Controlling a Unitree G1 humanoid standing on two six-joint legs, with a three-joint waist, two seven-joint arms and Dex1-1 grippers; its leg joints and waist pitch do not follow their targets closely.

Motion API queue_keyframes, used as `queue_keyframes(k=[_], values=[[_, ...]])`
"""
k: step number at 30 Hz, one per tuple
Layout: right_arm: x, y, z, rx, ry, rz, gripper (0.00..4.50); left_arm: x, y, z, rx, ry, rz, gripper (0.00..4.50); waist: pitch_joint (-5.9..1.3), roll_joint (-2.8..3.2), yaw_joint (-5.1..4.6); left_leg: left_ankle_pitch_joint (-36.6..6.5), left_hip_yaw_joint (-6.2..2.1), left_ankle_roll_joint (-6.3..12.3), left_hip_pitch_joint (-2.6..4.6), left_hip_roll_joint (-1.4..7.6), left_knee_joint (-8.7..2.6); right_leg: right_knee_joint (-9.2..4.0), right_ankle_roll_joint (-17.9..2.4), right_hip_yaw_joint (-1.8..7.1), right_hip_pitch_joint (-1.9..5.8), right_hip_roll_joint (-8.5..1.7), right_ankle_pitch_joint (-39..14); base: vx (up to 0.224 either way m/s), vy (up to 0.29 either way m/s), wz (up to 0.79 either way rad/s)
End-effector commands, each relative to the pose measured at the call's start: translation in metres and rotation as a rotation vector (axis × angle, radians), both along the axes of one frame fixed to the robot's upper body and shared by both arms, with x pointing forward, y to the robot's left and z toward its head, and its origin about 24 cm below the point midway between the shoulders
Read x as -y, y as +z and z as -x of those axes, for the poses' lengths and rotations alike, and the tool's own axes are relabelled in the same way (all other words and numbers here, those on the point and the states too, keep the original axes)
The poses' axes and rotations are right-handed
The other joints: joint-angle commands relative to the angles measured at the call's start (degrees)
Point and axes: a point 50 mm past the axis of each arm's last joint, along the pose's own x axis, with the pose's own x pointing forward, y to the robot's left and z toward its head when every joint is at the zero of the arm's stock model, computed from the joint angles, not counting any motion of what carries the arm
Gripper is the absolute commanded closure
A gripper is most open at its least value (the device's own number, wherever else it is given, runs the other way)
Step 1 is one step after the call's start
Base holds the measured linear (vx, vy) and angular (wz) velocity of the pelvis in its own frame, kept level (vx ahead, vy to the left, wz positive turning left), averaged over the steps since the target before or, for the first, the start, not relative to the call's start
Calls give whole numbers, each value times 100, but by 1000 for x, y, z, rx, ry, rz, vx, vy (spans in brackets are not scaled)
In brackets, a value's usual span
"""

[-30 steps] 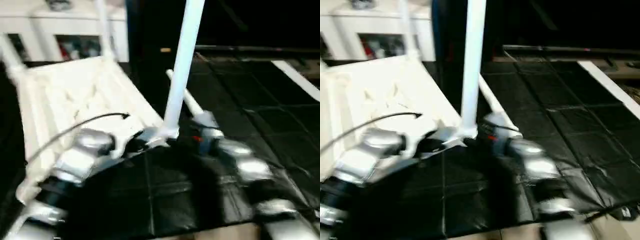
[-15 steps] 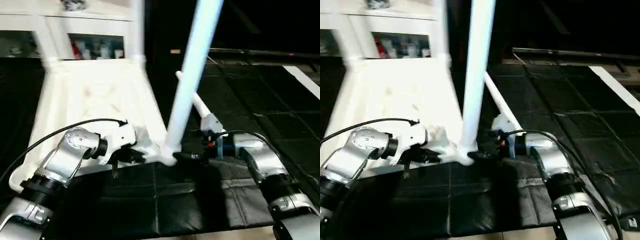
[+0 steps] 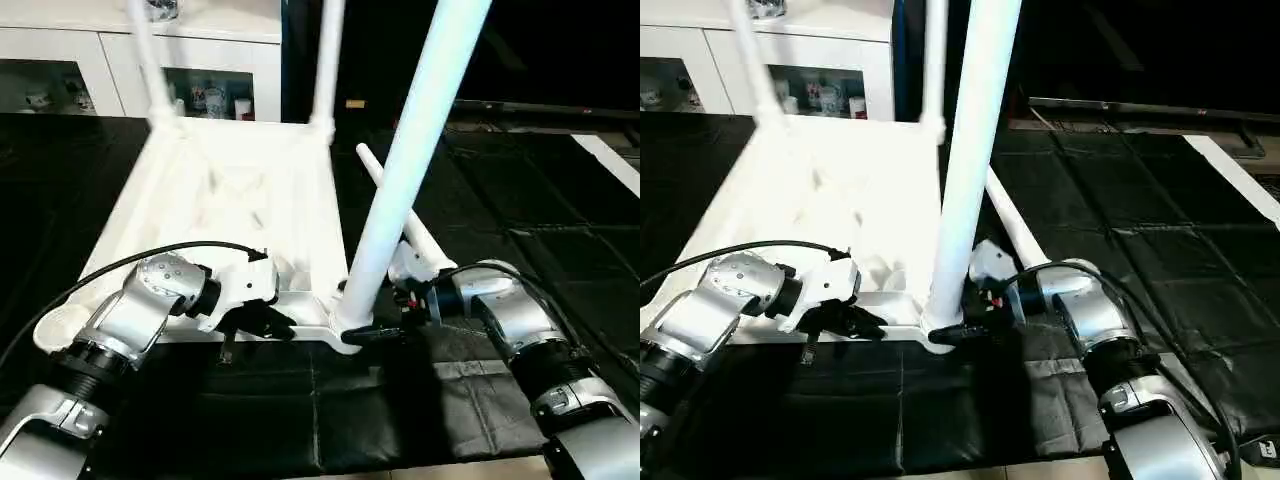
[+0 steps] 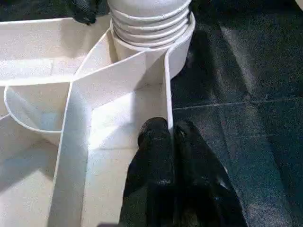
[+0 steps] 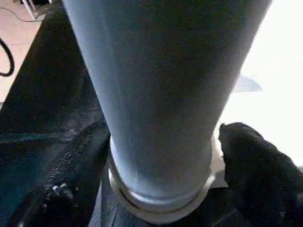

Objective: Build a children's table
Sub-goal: Rotate leg to tighten

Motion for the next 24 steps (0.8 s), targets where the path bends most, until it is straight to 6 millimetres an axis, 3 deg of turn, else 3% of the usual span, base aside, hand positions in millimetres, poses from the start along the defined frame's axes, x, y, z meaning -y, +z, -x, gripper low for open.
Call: queue_keyframes(k=[1,6,18,22,24], values=[[2,1,-2,20,7,9,103,7,4,0,17,-93,-21,450,-430,122,-40,-1243,-44,77,69,210,-370,-427,-959,367,297,-526,-1384,0,0,0],[1,1,-2,8,17,-5,156,7,4,-1,18,-97,-22,450,-427,127,-44,-1299,-47,70,75,220,-373,-426,-963,364,297,-523,-1434,0,0,0],[1,-2,2,-21,42,-31,178,2,1,0,3,-104,-31,450,-431,129,-35,-1295,-47,72,80,228,-374,-412,-1010,365,294,-529,-1356,0,0,0],[1,-4,1,-51,19,-30,178,2,0,0,3,-103,-31,450,-434,123,-36,-1253,-46,72,72,224,-372,-405,-1012,368,302,-525,-1327,0,0,0],[1,-2,0,-74,3,-52,108,2,0,1,2,-102,-30,450,-434,128,-33,-1257,-46,81,78,229,-372,-406,-1020,366,299,-524,-1316,0,0,0]])
